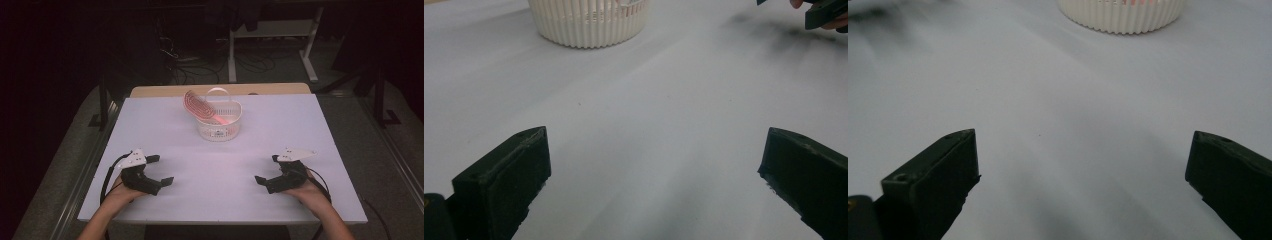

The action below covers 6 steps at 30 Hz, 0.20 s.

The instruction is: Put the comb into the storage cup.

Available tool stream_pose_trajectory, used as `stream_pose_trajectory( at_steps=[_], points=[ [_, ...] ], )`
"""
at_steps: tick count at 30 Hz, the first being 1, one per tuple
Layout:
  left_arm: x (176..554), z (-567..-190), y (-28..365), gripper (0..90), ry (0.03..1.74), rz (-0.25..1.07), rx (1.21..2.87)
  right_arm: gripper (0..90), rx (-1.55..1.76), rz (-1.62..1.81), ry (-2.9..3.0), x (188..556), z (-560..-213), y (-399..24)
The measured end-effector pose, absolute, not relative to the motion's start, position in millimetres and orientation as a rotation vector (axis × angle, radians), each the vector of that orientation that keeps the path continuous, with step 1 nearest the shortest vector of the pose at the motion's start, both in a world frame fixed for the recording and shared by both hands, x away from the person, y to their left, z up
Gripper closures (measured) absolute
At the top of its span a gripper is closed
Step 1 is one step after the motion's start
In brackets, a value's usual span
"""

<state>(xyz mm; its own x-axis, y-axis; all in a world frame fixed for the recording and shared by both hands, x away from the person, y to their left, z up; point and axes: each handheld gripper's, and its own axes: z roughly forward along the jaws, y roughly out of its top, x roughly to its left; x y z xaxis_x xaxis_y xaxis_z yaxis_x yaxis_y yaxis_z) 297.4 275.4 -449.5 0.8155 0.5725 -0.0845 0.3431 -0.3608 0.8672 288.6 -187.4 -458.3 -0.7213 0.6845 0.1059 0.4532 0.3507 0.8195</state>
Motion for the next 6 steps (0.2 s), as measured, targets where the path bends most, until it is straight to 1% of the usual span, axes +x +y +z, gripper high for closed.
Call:
stream_pose_trajectory(
  at_steps=[6],
  points=[
    [299.6,-451.8,276.6,0.0,0.702,0.291,2.003,0.2,1.017,1.304,2.361,288.6,-458.6,-187.2]
  ],
)
